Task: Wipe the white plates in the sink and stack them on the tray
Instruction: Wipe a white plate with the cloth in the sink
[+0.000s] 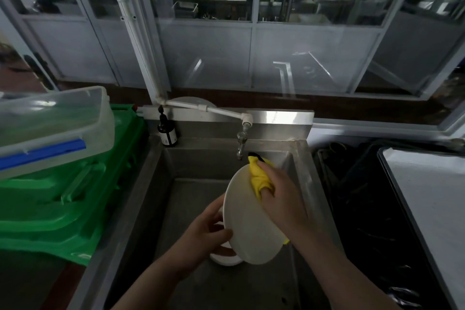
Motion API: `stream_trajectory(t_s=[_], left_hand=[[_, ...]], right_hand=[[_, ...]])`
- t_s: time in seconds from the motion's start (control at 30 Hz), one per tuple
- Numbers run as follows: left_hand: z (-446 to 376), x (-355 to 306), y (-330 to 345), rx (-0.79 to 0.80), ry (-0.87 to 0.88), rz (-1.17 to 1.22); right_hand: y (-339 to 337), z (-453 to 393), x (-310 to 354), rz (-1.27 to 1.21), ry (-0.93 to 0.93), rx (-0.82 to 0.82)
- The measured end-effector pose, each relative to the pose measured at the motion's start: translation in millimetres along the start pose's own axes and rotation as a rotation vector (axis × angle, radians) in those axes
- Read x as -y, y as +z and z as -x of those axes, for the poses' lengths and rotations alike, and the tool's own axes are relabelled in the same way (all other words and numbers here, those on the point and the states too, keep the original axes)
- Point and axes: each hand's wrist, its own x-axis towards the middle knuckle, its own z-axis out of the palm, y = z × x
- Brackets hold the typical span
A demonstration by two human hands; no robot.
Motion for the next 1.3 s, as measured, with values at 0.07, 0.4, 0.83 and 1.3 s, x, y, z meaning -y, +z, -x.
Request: stream_trajectory(t_s=[0.07,0.4,0.83,1.3], left_hand=[[-0.1,-1.4,-1.6,0.028,0.002,0.02],[-4.3,0.2,-12.2,0.003,0.011,0.03],[0.2,13.3,-6.5,-0.004,-0.024,0.033],[-0.5,12.1,7.3,-0.031,0.044,0.066]], right_hand=[[5.4,1.7,8.3,0.001,-0.097,0.019],[18.4,22.6,28.1,-0.03,-0.27,0.293],[25.1,26.9,13.7,-0.023,-0.159,0.16],[4.7,0.7,-18.3,0.024,0.153,-0.009]])
